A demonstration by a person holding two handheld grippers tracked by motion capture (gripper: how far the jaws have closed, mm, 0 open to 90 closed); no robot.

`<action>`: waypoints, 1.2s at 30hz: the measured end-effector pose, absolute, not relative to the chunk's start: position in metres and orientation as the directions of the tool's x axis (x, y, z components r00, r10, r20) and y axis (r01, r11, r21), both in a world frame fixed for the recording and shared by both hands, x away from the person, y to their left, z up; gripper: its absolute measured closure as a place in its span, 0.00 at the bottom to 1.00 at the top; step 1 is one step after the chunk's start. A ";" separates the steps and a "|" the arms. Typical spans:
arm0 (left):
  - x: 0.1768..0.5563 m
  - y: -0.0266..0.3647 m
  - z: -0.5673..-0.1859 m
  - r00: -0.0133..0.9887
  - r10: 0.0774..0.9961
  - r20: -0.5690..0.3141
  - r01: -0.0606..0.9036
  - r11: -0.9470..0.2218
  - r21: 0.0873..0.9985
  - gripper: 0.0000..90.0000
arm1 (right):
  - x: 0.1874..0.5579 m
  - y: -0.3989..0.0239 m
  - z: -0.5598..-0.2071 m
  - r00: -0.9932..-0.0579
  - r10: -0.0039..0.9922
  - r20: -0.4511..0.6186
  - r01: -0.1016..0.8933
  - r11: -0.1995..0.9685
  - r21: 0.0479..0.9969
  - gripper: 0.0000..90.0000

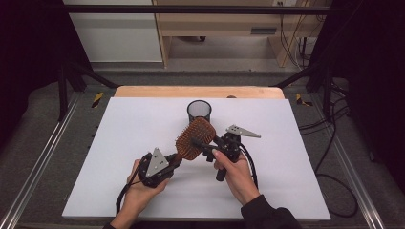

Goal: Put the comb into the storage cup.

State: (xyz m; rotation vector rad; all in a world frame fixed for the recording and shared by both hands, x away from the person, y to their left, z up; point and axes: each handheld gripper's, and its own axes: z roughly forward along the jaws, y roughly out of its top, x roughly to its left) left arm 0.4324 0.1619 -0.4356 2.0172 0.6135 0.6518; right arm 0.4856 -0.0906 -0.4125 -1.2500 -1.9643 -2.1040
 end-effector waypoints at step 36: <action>0.434 0.171 -0.438 0.724 0.683 0.099 0.199 -0.344 0.918 0.81 | 0.482 -0.072 -0.388 -0.693 0.507 0.514 0.482 -0.205 0.852 0.59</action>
